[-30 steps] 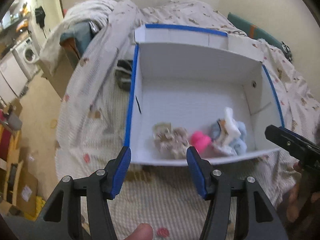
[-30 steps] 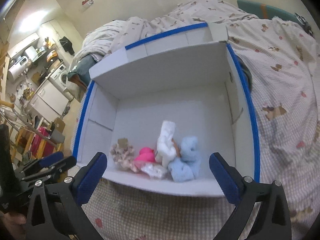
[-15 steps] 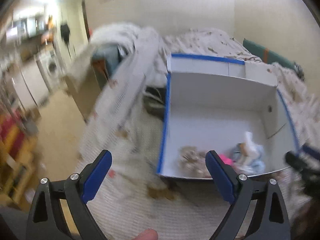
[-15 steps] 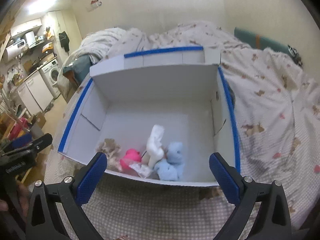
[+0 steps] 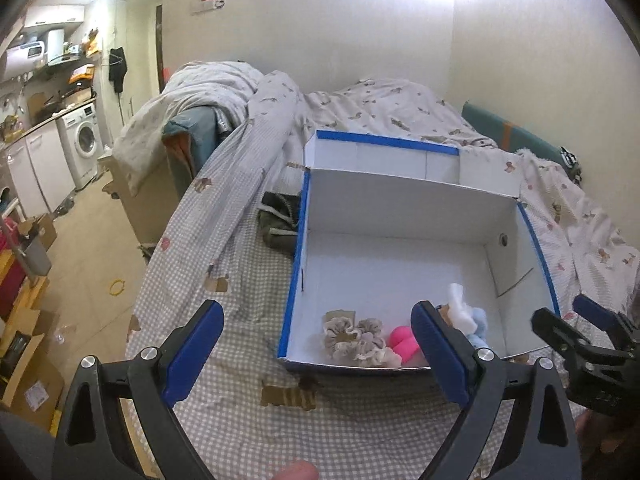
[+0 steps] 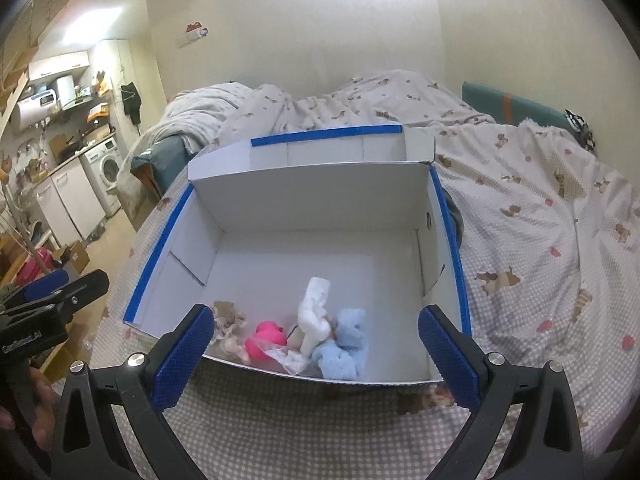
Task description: Organize soft objects
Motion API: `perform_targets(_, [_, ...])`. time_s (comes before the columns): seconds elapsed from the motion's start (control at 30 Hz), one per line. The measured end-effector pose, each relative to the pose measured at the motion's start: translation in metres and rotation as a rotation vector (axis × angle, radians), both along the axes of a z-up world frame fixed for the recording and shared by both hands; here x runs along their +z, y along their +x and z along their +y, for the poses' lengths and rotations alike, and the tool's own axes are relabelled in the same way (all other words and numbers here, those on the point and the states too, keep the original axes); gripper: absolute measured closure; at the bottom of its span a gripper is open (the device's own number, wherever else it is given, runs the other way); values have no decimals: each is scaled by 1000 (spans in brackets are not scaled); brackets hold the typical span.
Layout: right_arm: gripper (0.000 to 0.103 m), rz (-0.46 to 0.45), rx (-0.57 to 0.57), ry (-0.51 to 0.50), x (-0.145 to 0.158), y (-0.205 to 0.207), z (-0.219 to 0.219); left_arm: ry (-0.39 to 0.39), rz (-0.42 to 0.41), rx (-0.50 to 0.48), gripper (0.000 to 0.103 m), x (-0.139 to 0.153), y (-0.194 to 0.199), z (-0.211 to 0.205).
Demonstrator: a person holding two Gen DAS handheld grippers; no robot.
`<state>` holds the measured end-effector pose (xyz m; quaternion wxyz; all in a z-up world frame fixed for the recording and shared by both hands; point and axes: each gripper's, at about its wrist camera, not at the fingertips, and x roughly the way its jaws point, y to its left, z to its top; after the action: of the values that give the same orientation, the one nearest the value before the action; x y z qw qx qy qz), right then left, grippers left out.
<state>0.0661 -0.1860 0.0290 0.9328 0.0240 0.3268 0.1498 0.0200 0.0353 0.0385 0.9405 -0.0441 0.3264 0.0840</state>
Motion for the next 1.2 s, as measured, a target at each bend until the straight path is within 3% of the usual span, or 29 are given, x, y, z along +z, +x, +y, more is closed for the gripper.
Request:
perform_targets(0.07, [0,7,5,0,-2,2,2,9,7,-9,4,-1,-1,-3])
perform_targets(0.23, [0,2,11,-14,-5,4,7,3,54,-1,4,-9,3,-2])
perform_targets(0.4, [0,-3,23,-10,-4,3,10,21,30,20,1,-7,0,2])
perform_targets(0.47, [0,-7,24,-12,-3,2,11,45,16,38,1,-5,-2,2])
perform_targets(0.6, [0,-10,24,-16,-3,1,11,11,18,19,1,-4,-2,5])
perform_targets(1.2, [0,-15,14,-18,0,-1,9,13,53,-9,1,-9,0,0])
